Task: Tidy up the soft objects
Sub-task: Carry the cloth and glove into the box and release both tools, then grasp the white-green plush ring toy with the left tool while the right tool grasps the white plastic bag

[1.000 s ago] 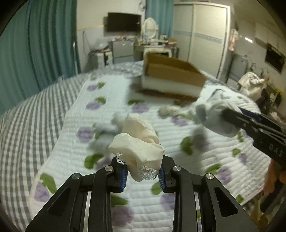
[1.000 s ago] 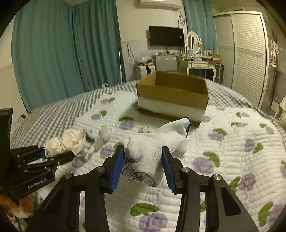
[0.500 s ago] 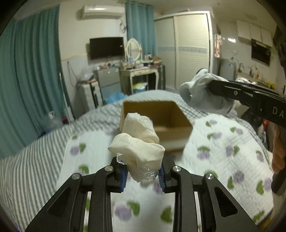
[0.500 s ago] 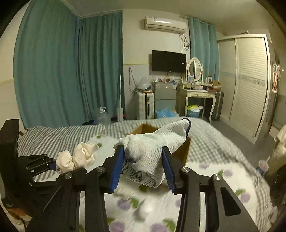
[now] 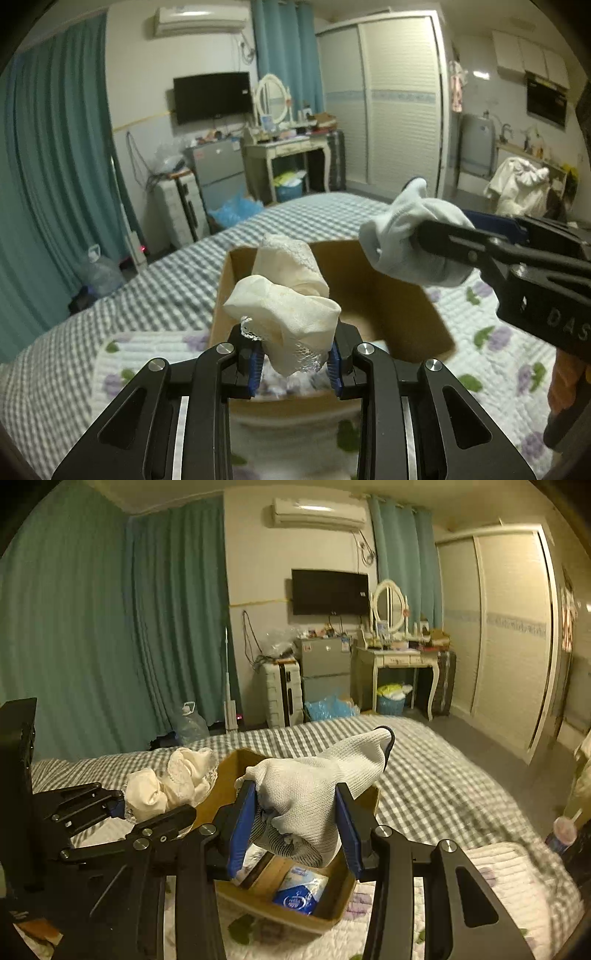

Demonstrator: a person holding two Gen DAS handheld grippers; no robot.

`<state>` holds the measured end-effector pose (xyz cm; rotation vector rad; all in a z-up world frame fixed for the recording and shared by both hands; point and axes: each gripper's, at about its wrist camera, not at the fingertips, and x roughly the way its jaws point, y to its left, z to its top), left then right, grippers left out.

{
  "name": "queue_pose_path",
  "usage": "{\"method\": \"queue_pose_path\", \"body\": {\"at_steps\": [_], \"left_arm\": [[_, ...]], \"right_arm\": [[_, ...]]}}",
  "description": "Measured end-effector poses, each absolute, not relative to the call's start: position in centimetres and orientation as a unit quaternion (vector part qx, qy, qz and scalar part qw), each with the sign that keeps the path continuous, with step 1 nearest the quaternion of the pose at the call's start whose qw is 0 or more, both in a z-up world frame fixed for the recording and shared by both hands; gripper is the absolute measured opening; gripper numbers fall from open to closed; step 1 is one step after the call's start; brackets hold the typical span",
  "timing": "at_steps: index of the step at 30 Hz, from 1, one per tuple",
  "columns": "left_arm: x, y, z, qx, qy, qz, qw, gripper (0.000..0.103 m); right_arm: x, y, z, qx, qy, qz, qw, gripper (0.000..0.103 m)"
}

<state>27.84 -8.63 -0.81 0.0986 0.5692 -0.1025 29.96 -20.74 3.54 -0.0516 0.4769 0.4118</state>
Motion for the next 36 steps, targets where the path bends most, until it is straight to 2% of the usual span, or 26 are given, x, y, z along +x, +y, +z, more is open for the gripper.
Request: {"method": "queue_pose_path", "body": {"at_steps": [6, 10, 12, 13, 14, 19, 24, 26, 28, 31, 36], "left_arm": [[31.0, -8.9, -3.9, 0.068, 0.303, -0.040, 0.950, 0.027], [30.9, -9.5, -4.8, 0.087, 0.303, -0.036, 0.948, 0.032], [30.9, -9.9, -4.9, 0.090, 0.313, -0.035, 0.945, 0.053], [30.7, -9.8, -4.9, 0.087, 0.312, -0.032, 0.945, 0.072], [30.0, -9.7, -4.5, 0.085, 0.304, -0.025, 0.949, 0.081], [27.3, -8.7, -1.9, 0.069, 0.292, -0.016, 0.954, 0.081], [22.0, -7.1, 3.1, 0.064, 0.253, -0.008, 0.965, 0.082], [19.9, -6.2, 5.2, 0.059, 0.234, -0.006, 0.970, 0.089], [18.3, -5.2, 7.0, 0.054, 0.220, -0.005, 0.974, 0.091], [15.0, -3.7, 9.2, 0.048, 0.206, -0.002, 0.977, 0.091], [10.7, -2.0, 9.9, 0.046, 0.202, 0.005, 0.978, 0.091]], "right_arm": [[33.4, -20.2, 0.2, -0.024, 0.256, 0.214, 0.942, 0.042], [33.8, -19.8, -0.9, -0.023, 0.262, 0.208, 0.942, 0.046], [33.6, -19.9, -0.7, -0.022, 0.261, 0.203, 0.944, 0.057], [33.4, -20.1, -0.5, -0.021, 0.259, 0.203, 0.944, 0.061], [33.1, -20.3, -0.1, -0.019, 0.255, 0.201, 0.946, 0.067], [29.4, -21.9, 3.0, -0.013, 0.225, 0.183, 0.957, 0.069], [24.3, -22.3, 7.6, -0.044, 0.209, 0.164, 0.963, 0.071], [21.7, -22.2, 9.4, -0.053, 0.196, 0.161, 0.966, 0.072], [19.0, -22.0, 11.0, -0.060, 0.187, 0.159, 0.968, 0.077], [15.9, -21.7, 12.2, -0.065, 0.179, 0.166, 0.967, 0.078], [11.0, -20.9, 12.1, -0.069, 0.187, 0.182, 0.963, 0.078]]}}
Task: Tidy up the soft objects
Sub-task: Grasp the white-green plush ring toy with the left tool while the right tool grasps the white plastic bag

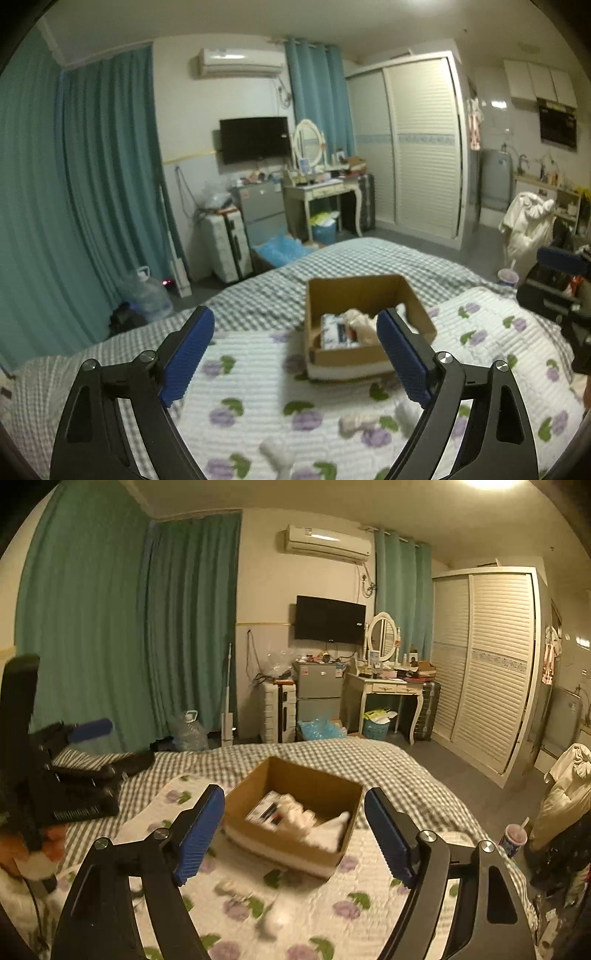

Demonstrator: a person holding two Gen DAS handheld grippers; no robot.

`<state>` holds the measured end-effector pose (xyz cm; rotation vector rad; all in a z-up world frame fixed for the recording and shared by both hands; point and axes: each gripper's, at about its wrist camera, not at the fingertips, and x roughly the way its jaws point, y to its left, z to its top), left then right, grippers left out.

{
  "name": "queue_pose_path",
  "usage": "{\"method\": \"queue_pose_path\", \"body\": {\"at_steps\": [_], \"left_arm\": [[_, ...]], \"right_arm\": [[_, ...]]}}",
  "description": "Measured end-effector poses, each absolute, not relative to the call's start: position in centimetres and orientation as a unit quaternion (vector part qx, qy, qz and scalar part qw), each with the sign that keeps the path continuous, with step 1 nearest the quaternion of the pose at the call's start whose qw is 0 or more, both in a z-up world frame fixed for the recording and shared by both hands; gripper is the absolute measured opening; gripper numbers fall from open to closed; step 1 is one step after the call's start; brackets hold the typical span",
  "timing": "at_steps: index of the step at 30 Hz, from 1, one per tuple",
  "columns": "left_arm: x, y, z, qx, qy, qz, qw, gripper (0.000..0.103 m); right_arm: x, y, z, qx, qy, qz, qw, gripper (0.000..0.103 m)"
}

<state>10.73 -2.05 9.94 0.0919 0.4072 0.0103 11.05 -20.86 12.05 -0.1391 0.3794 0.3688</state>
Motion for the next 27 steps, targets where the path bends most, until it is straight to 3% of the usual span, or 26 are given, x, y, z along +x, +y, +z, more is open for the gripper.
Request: {"method": "queue_pose_path", "body": {"at_steps": [4, 10, 18, 24, 26, 27], "left_arm": [[8.6, -0.6, 7.4, 0.044, 0.221, 0.025, 0.974, 0.091], [7.8, 1.3, -0.5, 0.012, 0.280, 0.033, 0.959, 0.091], [8.7, 3.0, -10.8, -0.015, 0.365, 0.069, 0.928, 0.090], [9.2, 4.3, -15.5, -0.031, 0.414, 0.074, 0.907, 0.089], [9.4, 4.3, -16.5, -0.037, 0.428, 0.068, 0.900, 0.075], [9.5, 4.3, -16.8, -0.039, 0.434, 0.064, 0.898, 0.072]], "right_arm": [[8.8, -20.9, 9.6, -0.063, 0.201, 0.185, 0.960, 0.078], [8.3, -20.3, 2.7, -0.054, 0.254, 0.191, 0.947, 0.078], [11.5, -17.7, -5.7, -0.080, 0.327, 0.193, 0.922, 0.078], [15.2, -16.6, -9.8, -0.086, 0.363, 0.173, 0.911, 0.078], [16.4, -16.5, -10.8, -0.088, 0.370, 0.162, 0.911, 0.075], [16.9, -16.6, -11.0, -0.088, 0.373, 0.159, 0.910, 0.067]]}}
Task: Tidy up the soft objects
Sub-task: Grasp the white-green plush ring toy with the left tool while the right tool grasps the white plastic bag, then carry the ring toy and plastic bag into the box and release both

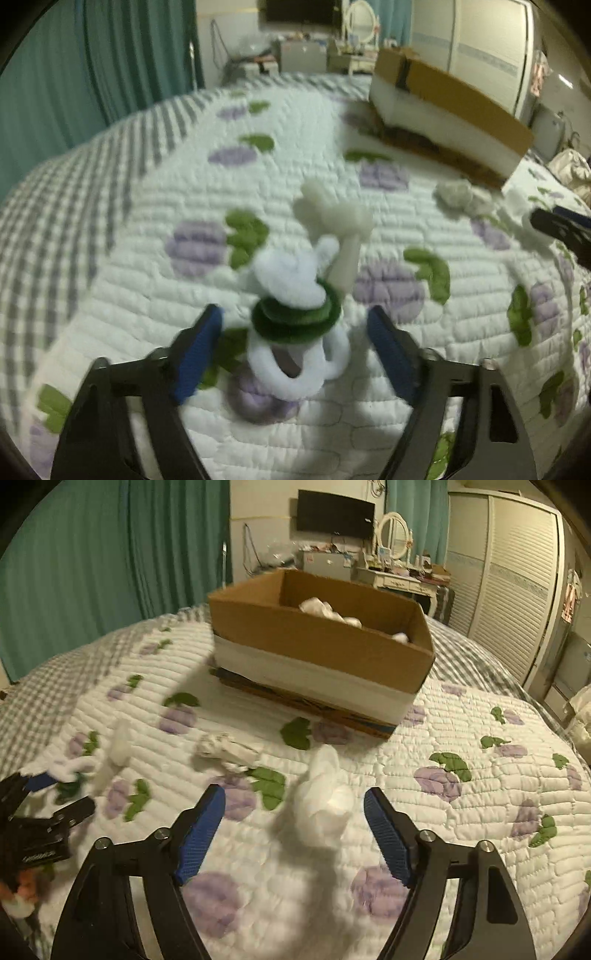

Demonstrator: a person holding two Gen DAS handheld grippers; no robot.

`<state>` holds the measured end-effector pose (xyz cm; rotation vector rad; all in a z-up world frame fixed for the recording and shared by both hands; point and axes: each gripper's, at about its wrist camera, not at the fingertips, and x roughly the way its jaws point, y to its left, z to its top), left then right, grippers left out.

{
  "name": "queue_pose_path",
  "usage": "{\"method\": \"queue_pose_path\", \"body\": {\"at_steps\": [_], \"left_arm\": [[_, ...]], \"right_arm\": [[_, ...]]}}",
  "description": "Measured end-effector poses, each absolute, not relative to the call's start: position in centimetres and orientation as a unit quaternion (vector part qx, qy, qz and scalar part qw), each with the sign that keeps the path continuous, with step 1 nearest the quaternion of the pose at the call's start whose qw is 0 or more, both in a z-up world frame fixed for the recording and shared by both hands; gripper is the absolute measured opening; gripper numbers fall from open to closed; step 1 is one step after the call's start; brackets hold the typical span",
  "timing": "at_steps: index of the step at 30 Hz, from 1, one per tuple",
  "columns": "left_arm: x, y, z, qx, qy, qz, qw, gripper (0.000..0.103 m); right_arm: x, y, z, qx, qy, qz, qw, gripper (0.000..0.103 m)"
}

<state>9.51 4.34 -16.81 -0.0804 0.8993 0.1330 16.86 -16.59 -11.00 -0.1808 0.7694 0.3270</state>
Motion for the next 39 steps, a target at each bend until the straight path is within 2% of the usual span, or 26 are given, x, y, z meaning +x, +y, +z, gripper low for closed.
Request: {"method": "queue_pose_path", "body": {"at_steps": [1, 2, 3, 4, 6, 8, 14, 29, 39], "left_arm": [[9.5, 4.2, -17.0, -0.037, 0.435, 0.063, 0.898, 0.071], [9.5, 4.1, -17.0, -0.034, 0.433, 0.062, 0.899, 0.068], [9.5, 4.1, -16.9, -0.034, 0.432, 0.057, 0.899, 0.063], [9.5, 4.0, -16.9, -0.034, 0.432, 0.052, 0.900, 0.054], [9.2, 4.0, -16.9, -0.034, 0.431, 0.053, 0.900, 0.050], [9.1, 4.0, -16.8, -0.035, 0.432, 0.054, 0.899, 0.040], [7.7, 3.9, -15.9, -0.044, 0.430, 0.048, 0.900, 0.032], [3.2, -0.7, -9.7, -0.027, 0.375, 0.017, 0.926, 0.031], [6.0, -3.7, -3.0, -0.010, 0.317, -0.032, 0.948, 0.031]], "right_arm": [[17.3, -16.8, -11.4, -0.086, 0.378, 0.153, 0.909, 0.063], [17.8, -16.9, -11.9, -0.083, 0.382, 0.149, 0.908, 0.052], [18.2, -17.2, -12.3, -0.080, 0.389, 0.148, 0.906, 0.037], [18.2, -17.3, -12.4, -0.080, 0.389, 0.145, 0.906, 0.032], [18.0, -17.6, -12.4, -0.074, 0.385, 0.147, 0.908, 0.031], [17.6, -17.8, -12.1, -0.070, 0.382, 0.150, 0.909, 0.029], [15.5, -18.0, -11.0, -0.053, 0.375, 0.170, 0.910, 0.029], [8.9, -19.0, -7.2, -0.039, 0.332, 0.205, 0.920, 0.029], [9.6, -20.3, -1.1, -0.042, 0.275, 0.225, 0.934, 0.028]]}}
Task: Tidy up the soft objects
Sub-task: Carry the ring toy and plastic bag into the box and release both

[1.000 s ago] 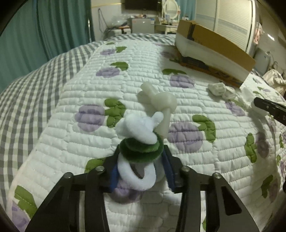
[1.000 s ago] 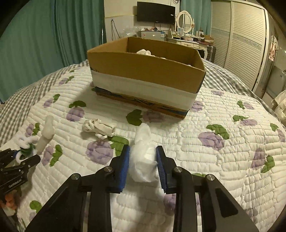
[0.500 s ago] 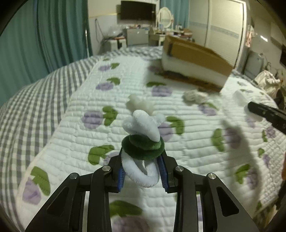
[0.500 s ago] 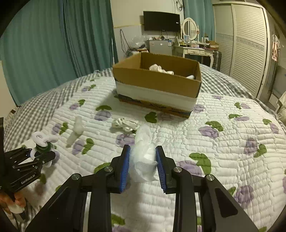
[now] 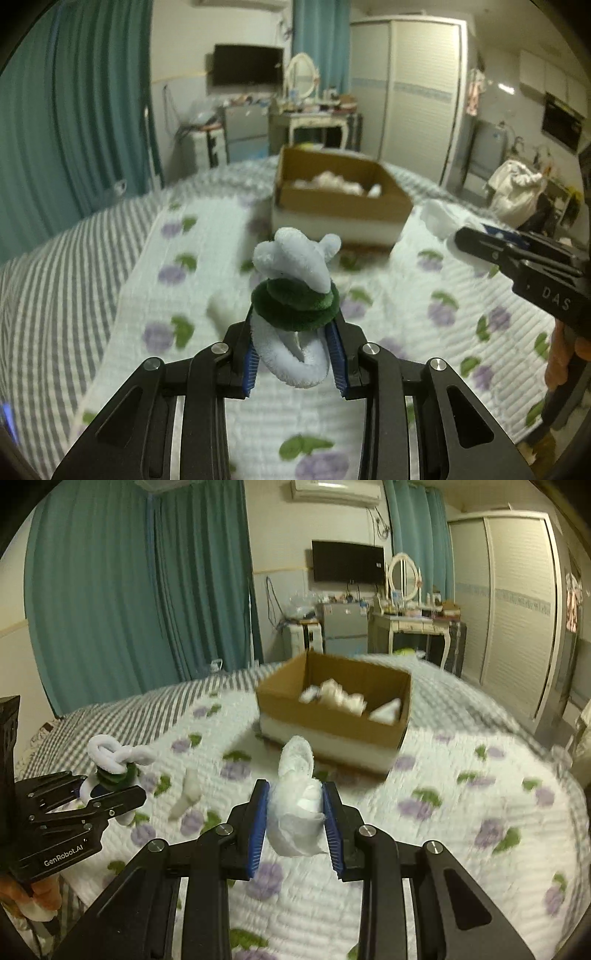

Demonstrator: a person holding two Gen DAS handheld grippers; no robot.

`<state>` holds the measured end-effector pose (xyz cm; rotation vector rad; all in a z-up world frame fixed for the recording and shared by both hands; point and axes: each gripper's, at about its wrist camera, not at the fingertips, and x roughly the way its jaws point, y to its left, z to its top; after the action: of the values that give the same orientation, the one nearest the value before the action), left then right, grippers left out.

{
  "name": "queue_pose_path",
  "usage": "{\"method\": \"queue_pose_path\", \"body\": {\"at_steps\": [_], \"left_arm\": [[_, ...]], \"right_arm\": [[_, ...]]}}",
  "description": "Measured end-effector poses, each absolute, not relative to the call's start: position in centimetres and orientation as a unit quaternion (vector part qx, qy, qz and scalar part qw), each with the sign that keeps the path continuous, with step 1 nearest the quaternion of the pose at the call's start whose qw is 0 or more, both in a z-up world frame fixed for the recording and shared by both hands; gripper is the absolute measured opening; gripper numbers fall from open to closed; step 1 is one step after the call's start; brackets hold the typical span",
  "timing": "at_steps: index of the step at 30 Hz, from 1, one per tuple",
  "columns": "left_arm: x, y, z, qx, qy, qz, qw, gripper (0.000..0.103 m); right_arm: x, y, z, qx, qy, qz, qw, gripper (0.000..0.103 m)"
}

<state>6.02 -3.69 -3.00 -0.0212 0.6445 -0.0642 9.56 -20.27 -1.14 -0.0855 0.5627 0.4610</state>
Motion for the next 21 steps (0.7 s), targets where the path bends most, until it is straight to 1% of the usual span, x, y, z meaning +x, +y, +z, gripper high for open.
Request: {"method": "queue_pose_path", "body": {"at_steps": [6, 11, 16, 21], "left_arm": [[9.9, -5.2, 0.1, -0.002, 0.290, -0.058, 0.955, 0.031], [14.3, -6.4, 1.8, 0.017, 0.272, -0.063, 0.960, 0.031], [19.7, -7.1, 2.1, 0.028, 0.268, -0.057, 0.961, 0.031], [25.1, -7.4, 0.6, 0.031, 0.273, -0.053, 0.960, 0.031]], "right_arm": [[12.8, -21.2, 3.9, -0.059, 0.235, 0.228, 0.943, 0.028], [16.7, -21.3, 6.4, -0.073, 0.217, 0.224, 0.947, 0.028], [21.1, -21.0, 6.1, -0.068, 0.212, 0.218, 0.950, 0.028], [26.7, -20.8, 3.8, -0.052, 0.231, 0.211, 0.948, 0.029]]}}
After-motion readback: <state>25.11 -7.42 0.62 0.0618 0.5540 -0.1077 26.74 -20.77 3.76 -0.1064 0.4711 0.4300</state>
